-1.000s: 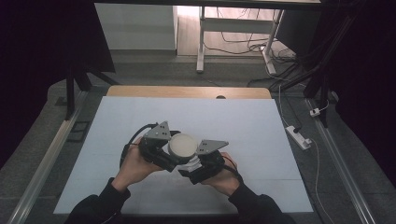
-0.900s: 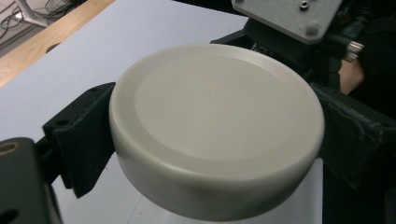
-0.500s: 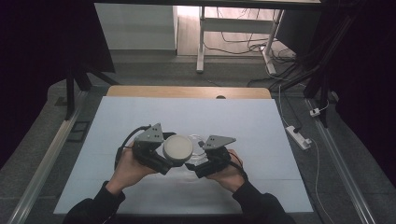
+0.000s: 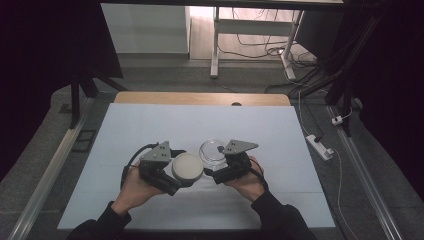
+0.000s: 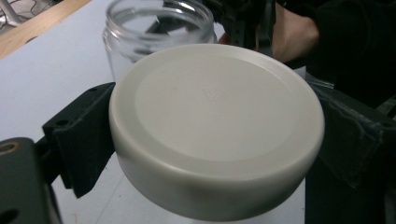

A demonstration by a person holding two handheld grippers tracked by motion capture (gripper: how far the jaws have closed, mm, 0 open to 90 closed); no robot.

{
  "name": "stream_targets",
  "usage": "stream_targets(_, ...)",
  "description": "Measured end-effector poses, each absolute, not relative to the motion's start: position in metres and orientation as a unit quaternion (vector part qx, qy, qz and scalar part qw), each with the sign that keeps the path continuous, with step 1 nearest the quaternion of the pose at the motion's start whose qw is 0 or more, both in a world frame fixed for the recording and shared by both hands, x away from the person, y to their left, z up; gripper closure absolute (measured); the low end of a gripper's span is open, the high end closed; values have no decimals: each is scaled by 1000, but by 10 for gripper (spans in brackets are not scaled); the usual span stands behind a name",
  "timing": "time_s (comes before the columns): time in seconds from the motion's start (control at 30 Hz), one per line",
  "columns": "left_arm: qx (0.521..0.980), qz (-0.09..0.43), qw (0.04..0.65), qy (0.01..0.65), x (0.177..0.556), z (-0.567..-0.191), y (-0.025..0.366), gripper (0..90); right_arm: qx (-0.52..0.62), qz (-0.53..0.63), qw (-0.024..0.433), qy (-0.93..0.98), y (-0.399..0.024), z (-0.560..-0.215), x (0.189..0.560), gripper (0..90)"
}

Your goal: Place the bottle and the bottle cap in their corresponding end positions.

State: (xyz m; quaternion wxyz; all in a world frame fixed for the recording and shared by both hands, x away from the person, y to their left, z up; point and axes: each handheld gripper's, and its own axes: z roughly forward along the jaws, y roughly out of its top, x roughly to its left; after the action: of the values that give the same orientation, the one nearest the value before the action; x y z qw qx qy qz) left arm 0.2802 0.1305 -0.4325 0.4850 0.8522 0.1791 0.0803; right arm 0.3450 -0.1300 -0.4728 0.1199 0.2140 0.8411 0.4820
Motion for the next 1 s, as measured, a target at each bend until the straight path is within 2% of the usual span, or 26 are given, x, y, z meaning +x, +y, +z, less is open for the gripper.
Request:
stream_targets(0.5,861,72,482,146,282,-475,117,77,231,484,140,833,-132,-475,368,72)
stream_targets(1.0,873,55,468,127,295,-511,101,77,240,476,137,835,-116,-490,385,72)
